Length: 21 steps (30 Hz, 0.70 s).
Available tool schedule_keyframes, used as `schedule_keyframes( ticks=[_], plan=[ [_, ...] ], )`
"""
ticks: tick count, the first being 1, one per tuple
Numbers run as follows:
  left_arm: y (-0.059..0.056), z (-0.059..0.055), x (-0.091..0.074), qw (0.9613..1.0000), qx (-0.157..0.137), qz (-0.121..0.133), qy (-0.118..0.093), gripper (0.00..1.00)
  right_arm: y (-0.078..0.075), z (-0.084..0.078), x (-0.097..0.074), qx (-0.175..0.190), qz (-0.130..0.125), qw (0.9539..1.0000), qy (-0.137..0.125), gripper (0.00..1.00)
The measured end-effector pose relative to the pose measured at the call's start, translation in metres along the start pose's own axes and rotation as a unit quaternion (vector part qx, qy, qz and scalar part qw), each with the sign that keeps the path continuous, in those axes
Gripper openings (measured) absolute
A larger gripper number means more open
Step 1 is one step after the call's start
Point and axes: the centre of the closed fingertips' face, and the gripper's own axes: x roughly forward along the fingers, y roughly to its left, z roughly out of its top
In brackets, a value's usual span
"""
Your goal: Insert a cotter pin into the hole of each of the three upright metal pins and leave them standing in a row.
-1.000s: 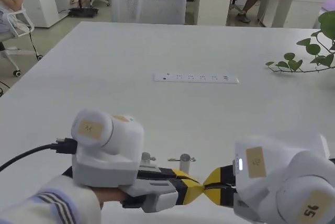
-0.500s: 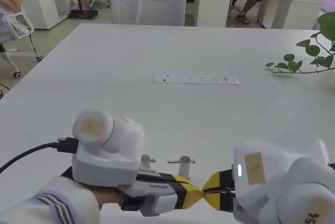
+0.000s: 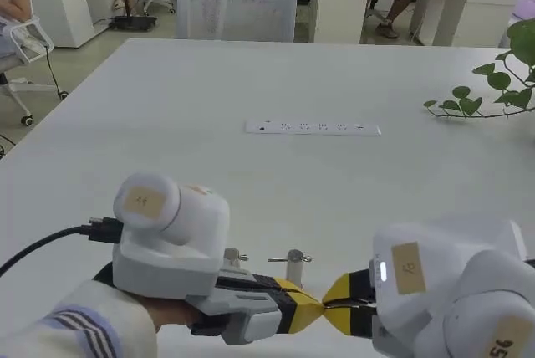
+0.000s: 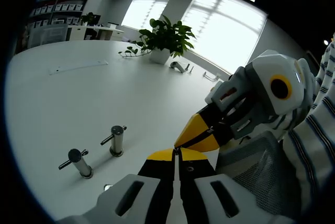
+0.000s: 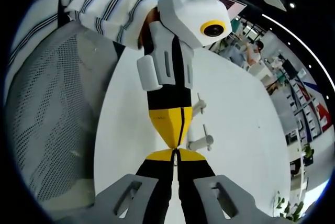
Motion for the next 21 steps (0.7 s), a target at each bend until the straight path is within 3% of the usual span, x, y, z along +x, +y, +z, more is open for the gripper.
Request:
schedule_keyframes(
  ticks=[21],
  plan=[
    [-0.0013, 0.0001, -0.0022, 1.0000, 0.008, -0.001, 0.001, 0.00, 0.0002, 0.0019, -0.0001, -0.017, 0.008, 0.9998, -0.004, 0.03]
  ],
)
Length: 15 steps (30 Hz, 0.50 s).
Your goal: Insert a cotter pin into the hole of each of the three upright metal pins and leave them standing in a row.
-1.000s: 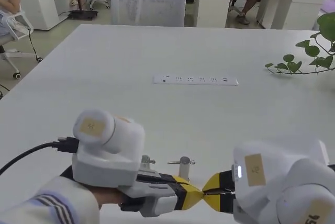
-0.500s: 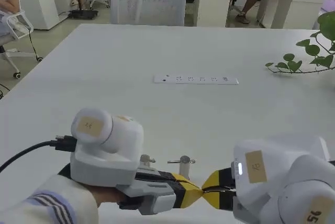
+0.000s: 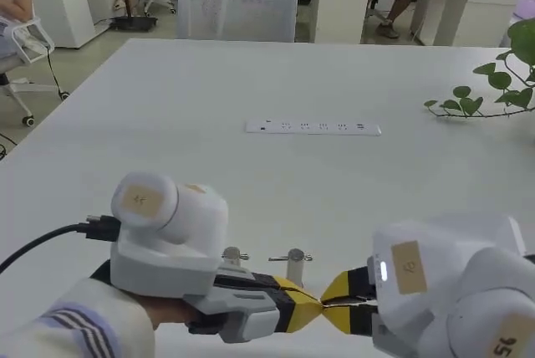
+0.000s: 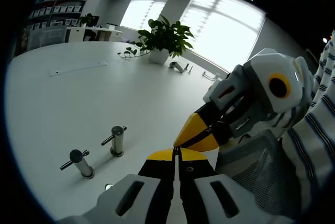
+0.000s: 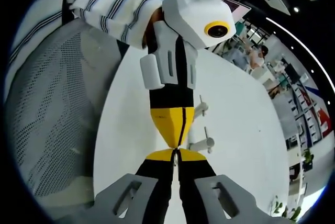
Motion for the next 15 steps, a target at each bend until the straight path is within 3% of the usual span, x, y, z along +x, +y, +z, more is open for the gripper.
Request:
schedule_keyframes(
  ticks=[7, 10, 15],
  plan=[
    [-0.0010, 0.0015, -0.0016, 1.0000, 0.002, -0.003, -0.005, 0.00, -0.0001, -0.0006, 0.0008, 0.000, 0.001, 1.0000, -0.002, 0.05],
    [-0.0011, 0.0020, -0.0021, 1.0000, 0.004, -0.004, -0.006, 0.00, -0.0012, -0.0007, -0.0004, 0.001, 0.000, 1.0000, -0.004, 0.10],
    [-0.0023, 0.0011, -0.0041, 0.9996, 0.027, -0.008, -0.005, 0.00, -0.0039, -0.0022, -0.0055, 0.013, 0.007, 0.9998, -0.012, 0.12]
  ],
)
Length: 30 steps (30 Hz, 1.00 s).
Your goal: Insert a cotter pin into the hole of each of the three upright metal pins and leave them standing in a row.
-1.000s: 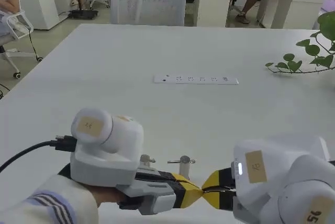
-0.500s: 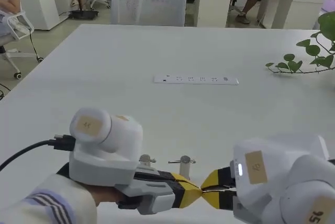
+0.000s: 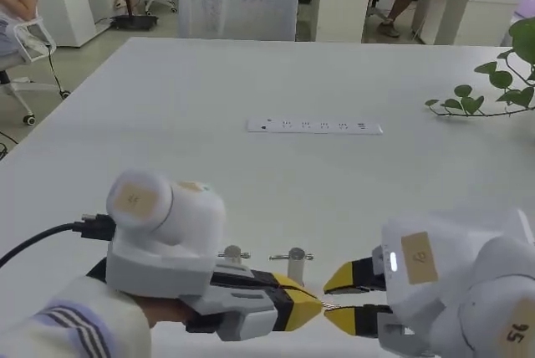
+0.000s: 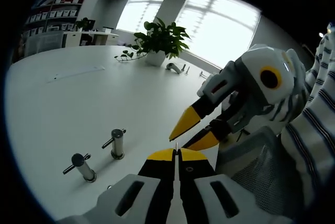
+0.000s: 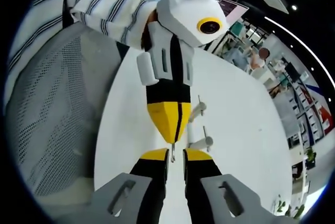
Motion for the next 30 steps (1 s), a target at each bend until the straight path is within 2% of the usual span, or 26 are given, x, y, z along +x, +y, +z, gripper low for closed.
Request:
schedule_keyframes(
  ticks=[5, 6, 9, 11, 13, 14, 15, 18, 21, 30],
  plan=[
    [-0.002, 0.002, -0.004, 0.9997, 0.019, -0.008, -0.009, 0.00, -0.001, -0.001, -0.007, 0.047, 0.025, 0.9982, -0.027, 0.14],
    [-0.003, 0.003, -0.004, 0.9994, 0.031, -0.011, -0.012, 0.00, 0.001, -0.001, -0.008, 0.064, 0.039, 0.9965, -0.037, 0.14],
    [-0.006, 0.003, -0.007, 0.9986, 0.045, -0.021, -0.014, 0.00, 0.000, -0.001, -0.012, 0.092, 0.057, 0.9925, -0.056, 0.14],
    [-0.006, 0.004, -0.009, 0.9980, 0.055, -0.026, -0.017, 0.00, 0.001, -0.002, -0.015, 0.122, 0.078, 0.9871, -0.069, 0.14],
    [-0.006, 0.005, -0.011, 0.9978, 0.057, -0.029, -0.018, 0.00, 0.002, -0.002, -0.017, 0.137, 0.099, 0.9821, -0.083, 0.14],
    [-0.008, 0.005, -0.011, 0.9974, 0.060, -0.033, -0.019, 0.00, 0.002, -0.002, -0.017, 0.148, 0.106, 0.9792, -0.090, 0.14],
    [-0.009, 0.006, -0.012, 0.9972, 0.062, -0.035, -0.021, 0.00, 0.001, -0.002, -0.017, 0.150, 0.108, 0.9782, -0.095, 0.14],
    [-0.011, 0.006, -0.013, 0.9964, 0.069, -0.041, -0.025, 0.00, 0.003, 0.002, -0.017, 0.176, 0.130, 0.9687, -0.116, 0.14],
    [-0.012, 0.006, -0.014, 0.9962, 0.072, -0.042, -0.027, 0.00, 0.006, 0.005, -0.017, 0.177, 0.143, 0.9660, -0.123, 0.13],
    [-0.017, 0.009, -0.015, 0.9949, 0.079, -0.052, -0.033, 0.00, 0.011, 0.010, -0.011, 0.174, 0.161, 0.9631, -0.127, 0.11]
  ],
)
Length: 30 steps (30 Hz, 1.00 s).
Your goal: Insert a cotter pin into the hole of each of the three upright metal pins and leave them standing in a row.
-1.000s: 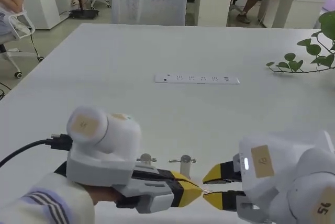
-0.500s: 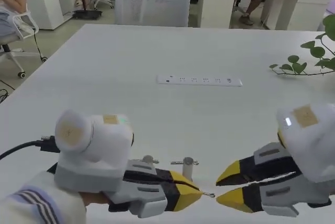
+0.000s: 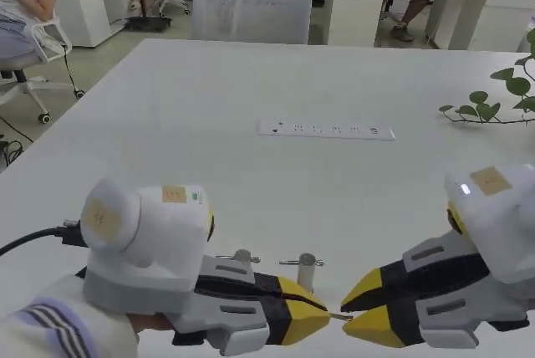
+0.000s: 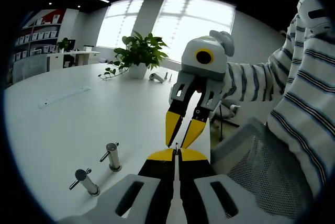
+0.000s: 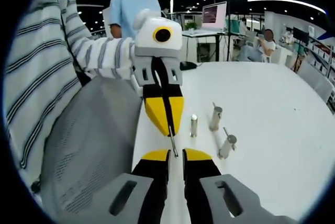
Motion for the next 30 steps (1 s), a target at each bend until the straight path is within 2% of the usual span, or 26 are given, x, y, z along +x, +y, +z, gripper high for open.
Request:
schedule_keyframes(
  ticks=[14, 30],
  plan=[
    [-0.002, -0.001, -0.001, 1.0000, 0.005, -0.006, -0.001, 0.00, 0.004, 0.000, 0.002, 0.002, 0.018, 0.9998, 0.003, 0.05],
    [-0.007, -0.001, 0.002, 0.9997, 0.021, -0.015, -0.004, 0.00, 0.012, 0.000, -0.004, -0.005, 0.033, 0.9990, 0.029, 0.03]
  ],
)
